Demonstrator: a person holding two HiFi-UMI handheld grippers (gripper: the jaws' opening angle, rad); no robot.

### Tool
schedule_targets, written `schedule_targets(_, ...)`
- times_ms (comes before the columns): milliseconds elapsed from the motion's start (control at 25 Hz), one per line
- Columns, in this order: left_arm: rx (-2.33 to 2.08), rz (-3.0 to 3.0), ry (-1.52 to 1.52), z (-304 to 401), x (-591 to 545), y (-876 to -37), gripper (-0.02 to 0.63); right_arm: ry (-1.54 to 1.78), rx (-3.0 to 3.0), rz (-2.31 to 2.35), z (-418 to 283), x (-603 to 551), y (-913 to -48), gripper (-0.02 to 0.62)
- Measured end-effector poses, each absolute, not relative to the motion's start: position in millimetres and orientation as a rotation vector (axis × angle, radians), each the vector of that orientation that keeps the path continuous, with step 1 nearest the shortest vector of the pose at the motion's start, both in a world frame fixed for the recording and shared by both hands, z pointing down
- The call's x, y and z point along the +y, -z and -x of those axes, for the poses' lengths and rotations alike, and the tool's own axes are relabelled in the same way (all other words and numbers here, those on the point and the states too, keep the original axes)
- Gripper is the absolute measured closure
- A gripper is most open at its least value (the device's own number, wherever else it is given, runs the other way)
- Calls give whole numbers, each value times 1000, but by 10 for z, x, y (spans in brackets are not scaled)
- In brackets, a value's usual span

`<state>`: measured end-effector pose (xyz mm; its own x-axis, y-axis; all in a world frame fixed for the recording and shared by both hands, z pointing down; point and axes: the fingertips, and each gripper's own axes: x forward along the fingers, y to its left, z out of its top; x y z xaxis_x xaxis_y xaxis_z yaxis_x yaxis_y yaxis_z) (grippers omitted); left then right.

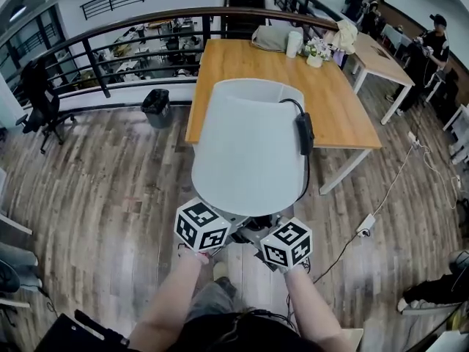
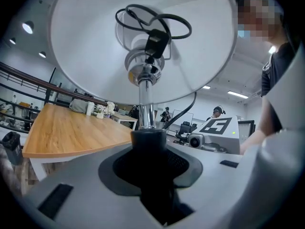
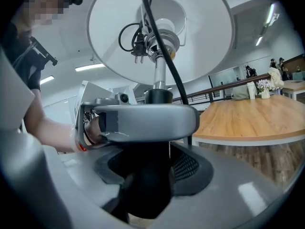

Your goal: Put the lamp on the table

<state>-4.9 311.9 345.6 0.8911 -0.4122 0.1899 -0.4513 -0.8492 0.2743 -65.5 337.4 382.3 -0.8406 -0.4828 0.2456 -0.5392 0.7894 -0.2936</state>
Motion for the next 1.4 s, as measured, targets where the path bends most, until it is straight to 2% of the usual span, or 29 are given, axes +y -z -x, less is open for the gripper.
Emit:
schedule_targets(640, -585, -2759, -182, 520, 2300, -3582, 486, -540, -2815, -879, 1131, 2529, -3944, 357)
schedule_targets(1080, -633, -2755, -208, 450, 1662, -3651, 486, -558, -2832, -832, 1068, 1901, -4006, 357)
schedule_targets(1400, -649, -2752, -197, 163, 944, -3632, 486, -558, -2834, -821, 777, 1186, -3994, 357)
